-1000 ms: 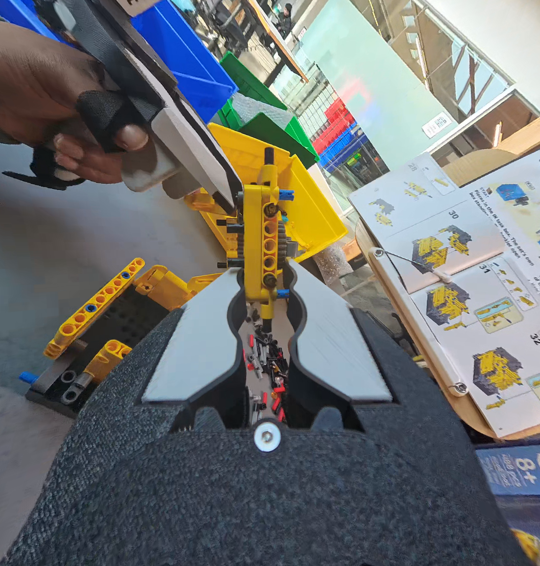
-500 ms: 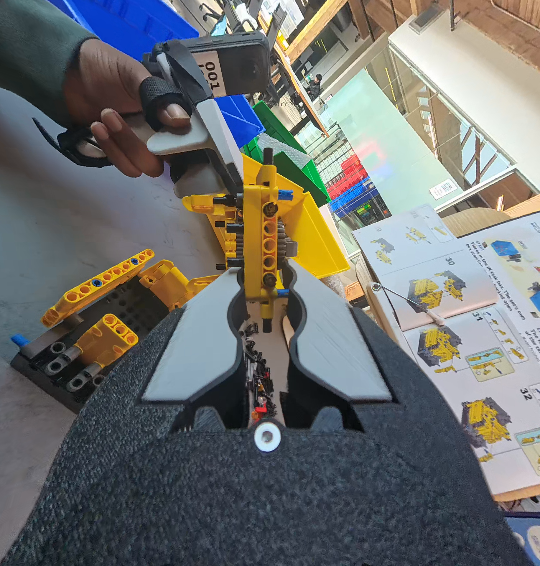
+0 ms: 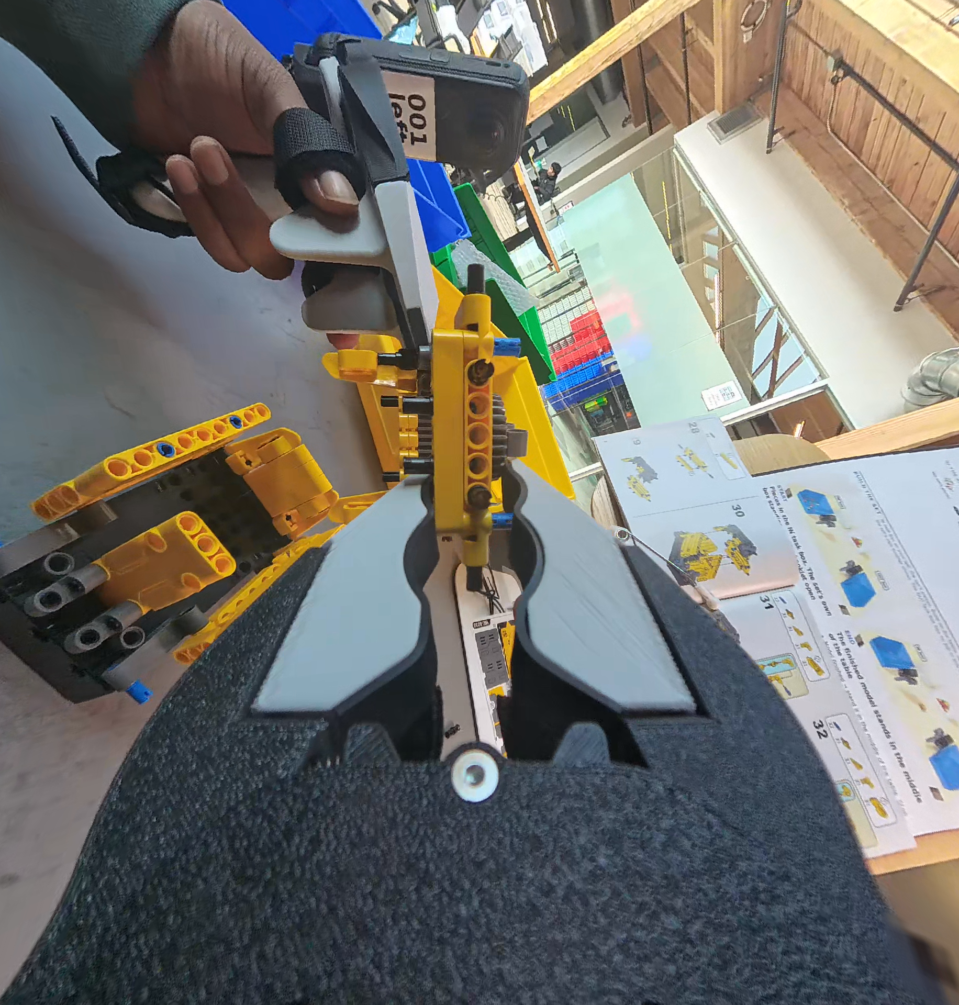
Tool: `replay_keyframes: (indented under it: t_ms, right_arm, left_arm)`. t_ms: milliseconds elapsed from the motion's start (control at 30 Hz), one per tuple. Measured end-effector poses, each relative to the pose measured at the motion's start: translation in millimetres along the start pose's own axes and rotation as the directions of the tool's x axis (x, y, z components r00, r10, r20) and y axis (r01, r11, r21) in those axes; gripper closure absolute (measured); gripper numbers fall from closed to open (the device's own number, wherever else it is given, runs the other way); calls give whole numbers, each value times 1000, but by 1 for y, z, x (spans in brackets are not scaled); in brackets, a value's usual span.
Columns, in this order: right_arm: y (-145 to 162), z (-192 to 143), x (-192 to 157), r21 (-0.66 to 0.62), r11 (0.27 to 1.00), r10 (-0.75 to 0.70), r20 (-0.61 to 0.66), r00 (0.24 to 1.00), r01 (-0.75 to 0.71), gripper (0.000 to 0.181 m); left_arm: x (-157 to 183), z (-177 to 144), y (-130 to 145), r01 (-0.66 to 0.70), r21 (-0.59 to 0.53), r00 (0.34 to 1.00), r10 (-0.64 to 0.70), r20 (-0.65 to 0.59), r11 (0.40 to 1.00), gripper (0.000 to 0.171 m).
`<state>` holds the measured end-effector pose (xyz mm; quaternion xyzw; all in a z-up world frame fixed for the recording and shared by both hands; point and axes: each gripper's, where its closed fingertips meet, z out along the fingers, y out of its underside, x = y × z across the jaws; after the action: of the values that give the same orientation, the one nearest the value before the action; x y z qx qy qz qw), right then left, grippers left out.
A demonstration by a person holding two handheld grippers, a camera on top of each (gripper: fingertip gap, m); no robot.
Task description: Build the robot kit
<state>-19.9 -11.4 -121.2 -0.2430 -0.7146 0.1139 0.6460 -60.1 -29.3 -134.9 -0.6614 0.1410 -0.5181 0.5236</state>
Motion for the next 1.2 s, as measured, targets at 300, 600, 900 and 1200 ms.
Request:
replay_keyframes:
  t_ms: [300,600,900,1200]
  right_arm:
    - [2,1,-1,-14,998,-55,-21,998,54,162]
    - [-1,5,-9,2,999,-48,-16,999,48,162]
    - [6,5,-6,-1,996,84,-5,996,-84,159]
    - [9,-1,-4,20,962,271,65,960,-273,156]
  left_arm:
    - [11,-2,-9,156,60,979,-146,-140,986,136]
    - [1,3,8,132,-26,989,-133,-61,991,144]
    - [0,6,13,71,-53,997,-73,-29,996,145]
    - [3,8,10,-74,-44,997,75,11,996,146]
